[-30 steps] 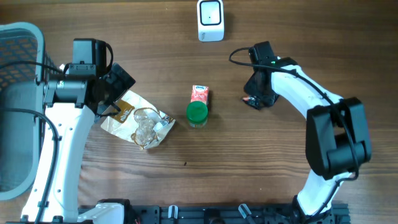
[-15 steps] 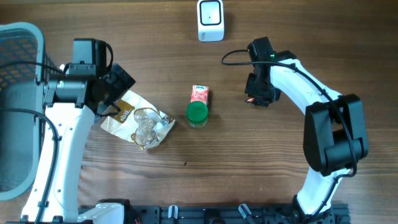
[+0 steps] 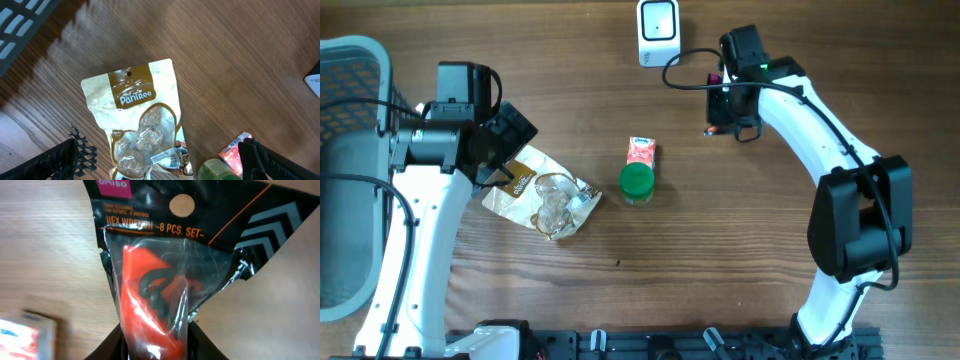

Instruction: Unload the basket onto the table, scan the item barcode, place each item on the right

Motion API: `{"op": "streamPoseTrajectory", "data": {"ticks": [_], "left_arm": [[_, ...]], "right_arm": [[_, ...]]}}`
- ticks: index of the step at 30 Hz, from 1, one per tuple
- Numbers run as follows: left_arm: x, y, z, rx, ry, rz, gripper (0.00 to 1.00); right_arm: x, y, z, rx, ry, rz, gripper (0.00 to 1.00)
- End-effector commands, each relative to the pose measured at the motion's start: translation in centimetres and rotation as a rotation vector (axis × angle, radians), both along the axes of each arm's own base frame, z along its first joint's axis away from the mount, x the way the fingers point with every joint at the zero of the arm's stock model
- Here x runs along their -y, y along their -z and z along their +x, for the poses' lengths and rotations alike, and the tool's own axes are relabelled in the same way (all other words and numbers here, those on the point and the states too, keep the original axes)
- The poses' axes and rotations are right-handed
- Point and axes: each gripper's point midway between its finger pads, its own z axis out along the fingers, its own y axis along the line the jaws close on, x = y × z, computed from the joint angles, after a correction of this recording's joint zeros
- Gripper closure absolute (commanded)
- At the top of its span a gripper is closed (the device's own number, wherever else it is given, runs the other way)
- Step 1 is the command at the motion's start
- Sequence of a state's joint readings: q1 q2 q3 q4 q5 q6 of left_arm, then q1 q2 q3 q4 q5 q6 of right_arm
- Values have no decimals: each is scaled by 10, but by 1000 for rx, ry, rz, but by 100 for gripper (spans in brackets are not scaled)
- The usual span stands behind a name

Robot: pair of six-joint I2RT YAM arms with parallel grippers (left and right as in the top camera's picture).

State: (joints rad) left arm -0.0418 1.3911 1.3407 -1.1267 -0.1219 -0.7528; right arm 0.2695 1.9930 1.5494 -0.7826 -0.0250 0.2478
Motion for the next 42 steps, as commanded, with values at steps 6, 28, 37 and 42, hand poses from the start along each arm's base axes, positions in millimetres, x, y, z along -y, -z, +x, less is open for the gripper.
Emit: {"op": "streamPoseTrajectory", "data": {"ticks": [6,28,37,42], "left_arm": [[-2,0,0,-1,8,8,0],[-2,0,0,-1,8,8,0],[-2,0,0,-1,8,8,0],[-2,0,0,-2,8,8,0]], "right_arm": [[-58,-108,86,418,-164,240,96],[-110,-53,186,765,-112,19,95],[47,-149,161,683,208,-78,95],[222,-121,87,354,465,-225,96]]}}
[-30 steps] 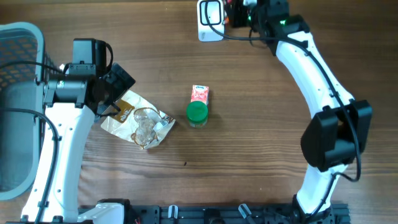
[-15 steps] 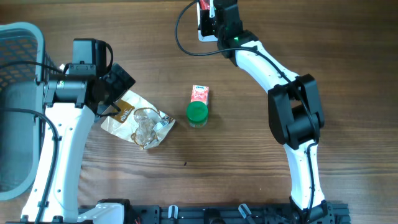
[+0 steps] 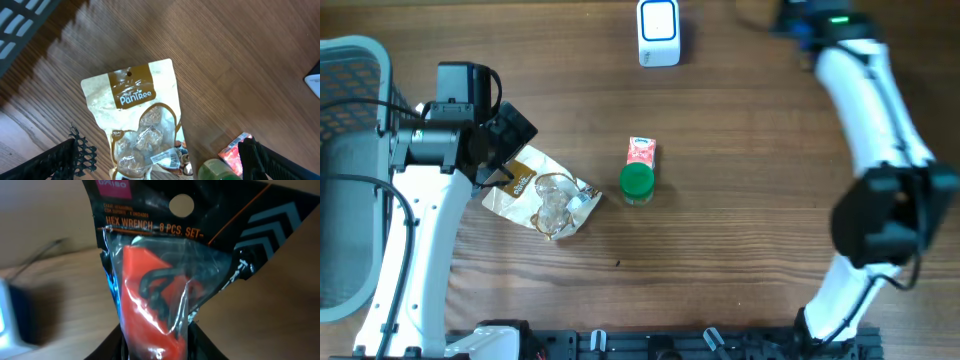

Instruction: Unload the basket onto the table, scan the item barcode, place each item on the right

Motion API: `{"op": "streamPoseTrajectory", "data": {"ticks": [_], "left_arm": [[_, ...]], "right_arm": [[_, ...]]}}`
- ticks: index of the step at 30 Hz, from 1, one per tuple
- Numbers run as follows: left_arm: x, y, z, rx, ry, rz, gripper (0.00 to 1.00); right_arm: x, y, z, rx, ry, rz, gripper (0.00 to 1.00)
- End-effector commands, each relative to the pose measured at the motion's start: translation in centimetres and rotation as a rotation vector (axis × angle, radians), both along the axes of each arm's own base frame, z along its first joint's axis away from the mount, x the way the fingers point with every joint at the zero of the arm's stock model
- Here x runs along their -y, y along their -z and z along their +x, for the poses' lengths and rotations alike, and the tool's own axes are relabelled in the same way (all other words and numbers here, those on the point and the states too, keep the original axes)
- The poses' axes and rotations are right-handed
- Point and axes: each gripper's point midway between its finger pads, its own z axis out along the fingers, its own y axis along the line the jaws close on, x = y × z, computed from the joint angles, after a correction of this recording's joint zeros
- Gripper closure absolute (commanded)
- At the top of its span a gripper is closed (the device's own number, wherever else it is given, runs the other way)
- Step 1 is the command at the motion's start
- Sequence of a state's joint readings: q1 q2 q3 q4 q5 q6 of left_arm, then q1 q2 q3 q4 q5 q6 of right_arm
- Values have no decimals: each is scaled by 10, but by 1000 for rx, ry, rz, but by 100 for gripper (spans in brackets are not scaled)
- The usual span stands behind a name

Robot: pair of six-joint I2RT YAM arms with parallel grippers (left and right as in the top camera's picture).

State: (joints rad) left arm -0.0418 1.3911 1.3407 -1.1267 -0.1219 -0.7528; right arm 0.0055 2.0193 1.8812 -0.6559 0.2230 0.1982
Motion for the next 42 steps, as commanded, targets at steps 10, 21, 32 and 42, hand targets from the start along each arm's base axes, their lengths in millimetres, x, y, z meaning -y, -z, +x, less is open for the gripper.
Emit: {"op": "streamPoseTrajectory", "data": {"ticks": [10,21,32,42], "left_arm": [[-2,0,0,-1,8,8,0],[-2,0,0,-2,8,8,0],[-2,0,0,-1,8,8,0],[-2,0,0,-1,8,8,0]], "right_arm": [[279,139,-149,-270,600,64,95],[386,186,-245,-291,886,94,84],[350,-14,-211,153,705,159,0],[28,-126,-120,275,-353,856,0]]}}
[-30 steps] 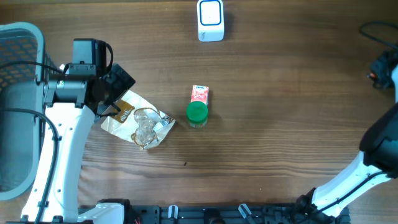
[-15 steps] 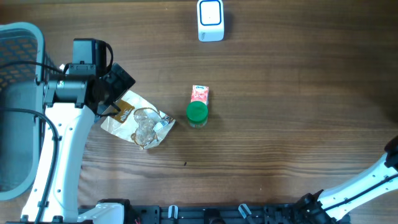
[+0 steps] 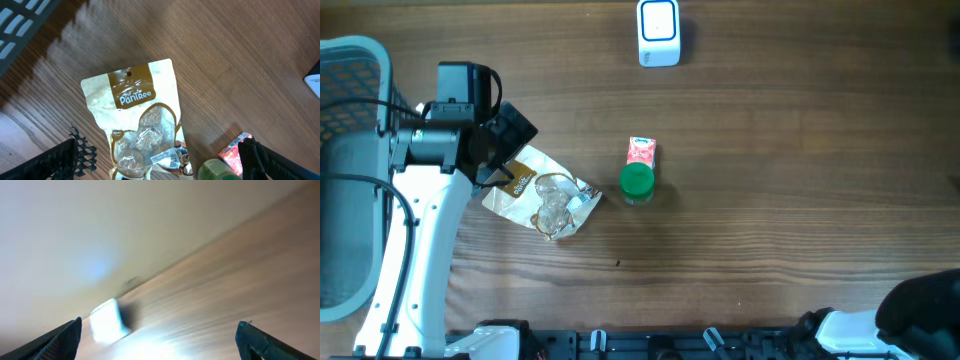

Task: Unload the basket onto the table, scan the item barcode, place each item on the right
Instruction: 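Reach the right gripper to the green-lidded jar and grasp it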

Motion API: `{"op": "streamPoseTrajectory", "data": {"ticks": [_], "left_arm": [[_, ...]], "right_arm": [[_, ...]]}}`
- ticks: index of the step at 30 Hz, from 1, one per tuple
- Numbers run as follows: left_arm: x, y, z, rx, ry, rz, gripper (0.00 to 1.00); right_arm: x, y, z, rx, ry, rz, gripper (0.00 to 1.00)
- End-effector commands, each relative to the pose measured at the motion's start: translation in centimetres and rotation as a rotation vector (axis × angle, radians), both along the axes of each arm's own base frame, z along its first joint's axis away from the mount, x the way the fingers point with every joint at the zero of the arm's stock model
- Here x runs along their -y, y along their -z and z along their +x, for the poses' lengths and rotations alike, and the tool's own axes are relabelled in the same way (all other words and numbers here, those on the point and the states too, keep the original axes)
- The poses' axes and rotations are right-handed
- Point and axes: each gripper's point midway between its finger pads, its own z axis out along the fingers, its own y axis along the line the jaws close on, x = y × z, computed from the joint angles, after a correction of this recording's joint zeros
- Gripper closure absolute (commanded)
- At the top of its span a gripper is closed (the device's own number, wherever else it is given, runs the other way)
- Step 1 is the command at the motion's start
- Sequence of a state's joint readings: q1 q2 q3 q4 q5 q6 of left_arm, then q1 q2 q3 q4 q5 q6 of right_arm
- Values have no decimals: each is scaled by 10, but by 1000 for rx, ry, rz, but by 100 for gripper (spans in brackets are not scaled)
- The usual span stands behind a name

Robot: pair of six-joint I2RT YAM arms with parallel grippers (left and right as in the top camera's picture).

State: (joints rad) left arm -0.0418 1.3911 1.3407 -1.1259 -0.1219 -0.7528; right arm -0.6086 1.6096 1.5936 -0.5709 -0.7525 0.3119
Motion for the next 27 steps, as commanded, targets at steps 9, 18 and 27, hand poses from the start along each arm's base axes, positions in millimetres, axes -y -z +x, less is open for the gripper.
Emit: {"op": "streamPoseTrajectory", "data": {"ticks": [9,18,27], "left_arm": [[-2,0,0,-2,8,8,0],[-2,0,0,-2,8,8,0],[-2,0,0,-2,8,8,0]], "right_arm": [[-334,112,-7,-398,-539,-191,0],[-454,223,-85,-643,-733,-459,0],[-445,246,-121,-722,-727,-654,0]]}}
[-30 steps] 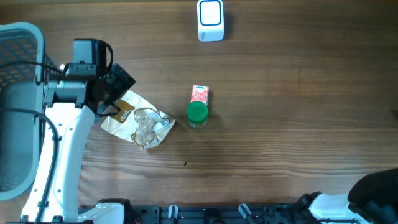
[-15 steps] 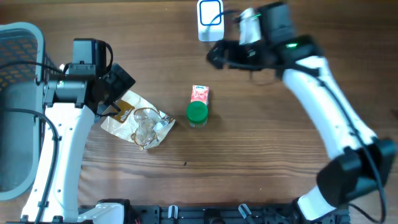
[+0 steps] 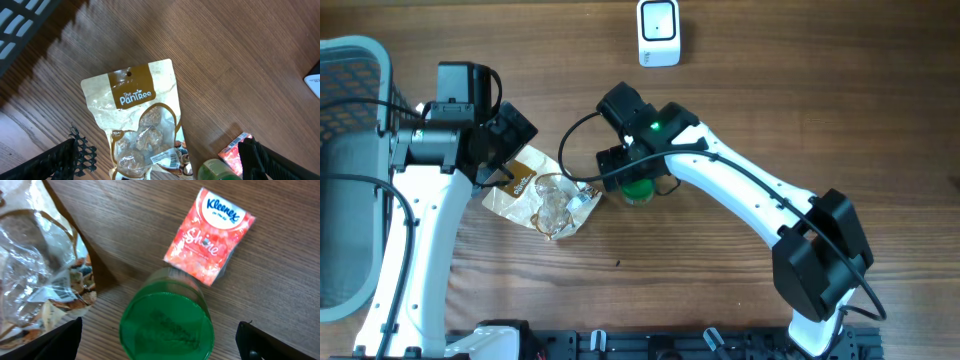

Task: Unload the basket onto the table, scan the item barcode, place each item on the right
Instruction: 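Reach the right gripper to the green-lidded jar and grasp it, then lift the green jar and hold it in front of the scanner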

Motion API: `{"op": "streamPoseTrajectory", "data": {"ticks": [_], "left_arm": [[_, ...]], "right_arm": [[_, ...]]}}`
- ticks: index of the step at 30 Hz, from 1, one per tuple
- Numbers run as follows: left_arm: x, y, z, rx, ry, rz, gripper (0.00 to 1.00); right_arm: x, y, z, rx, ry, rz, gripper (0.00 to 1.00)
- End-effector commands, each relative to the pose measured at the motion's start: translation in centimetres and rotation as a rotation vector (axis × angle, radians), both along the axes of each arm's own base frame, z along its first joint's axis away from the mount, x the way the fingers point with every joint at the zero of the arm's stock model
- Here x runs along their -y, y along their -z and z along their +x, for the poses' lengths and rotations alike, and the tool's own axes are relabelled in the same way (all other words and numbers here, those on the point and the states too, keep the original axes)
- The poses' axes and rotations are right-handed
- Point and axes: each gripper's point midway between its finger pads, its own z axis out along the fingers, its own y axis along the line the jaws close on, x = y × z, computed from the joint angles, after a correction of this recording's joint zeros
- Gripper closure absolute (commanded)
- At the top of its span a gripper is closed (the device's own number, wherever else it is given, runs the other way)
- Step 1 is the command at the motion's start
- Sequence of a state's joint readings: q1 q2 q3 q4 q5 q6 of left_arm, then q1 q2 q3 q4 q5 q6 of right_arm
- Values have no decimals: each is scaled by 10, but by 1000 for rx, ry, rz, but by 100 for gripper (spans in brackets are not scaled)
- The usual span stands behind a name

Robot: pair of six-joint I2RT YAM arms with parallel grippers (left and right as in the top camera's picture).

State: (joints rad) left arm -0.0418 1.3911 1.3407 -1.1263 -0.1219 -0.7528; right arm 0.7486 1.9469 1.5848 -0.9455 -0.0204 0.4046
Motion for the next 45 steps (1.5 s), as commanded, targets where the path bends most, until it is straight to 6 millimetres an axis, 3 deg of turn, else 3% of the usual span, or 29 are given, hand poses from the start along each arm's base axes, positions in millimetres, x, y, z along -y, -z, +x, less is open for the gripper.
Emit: {"op": "streamPoseTrajectory", "data": {"ticks": [1,5,10,16,19,22,27,30,33,39,45], "left_arm": [[-2,0,0,-2,8,8,0],[-2,0,0,-2,8,8,0],[-2,0,0,-2,8,8,0],[-2,0,0,-2,8,8,0],[-2,0,0,-2,8,8,0],[-2,0,0,-2,8,8,0],[-2,0,0,-2,8,8,0],[-2,0,0,-2,8,8,0],[-2,0,0,-2,8,8,0],[-2,0,0,-2,8,8,0],[-2,0,0,-2,8,8,0]], "right_arm": [[8,20,-9,-15,9,-59,0],[9,34,-13,-19,5,-60,0],[9,35,-10,-1,8,-63,12],[13,37,-1,44,21,-86,13],[27,52,2,48,38,-172,14],[50,54,7,65,111,-260,13],[37,57,-7,-23,18,-188,10],[37,57,-6,-20,18,-188,11],[39,58,-5,-23,30,-187,21],[45,73,-11,-32,33,-195,21],[44,71,-8,-22,43,-191,19]]}}
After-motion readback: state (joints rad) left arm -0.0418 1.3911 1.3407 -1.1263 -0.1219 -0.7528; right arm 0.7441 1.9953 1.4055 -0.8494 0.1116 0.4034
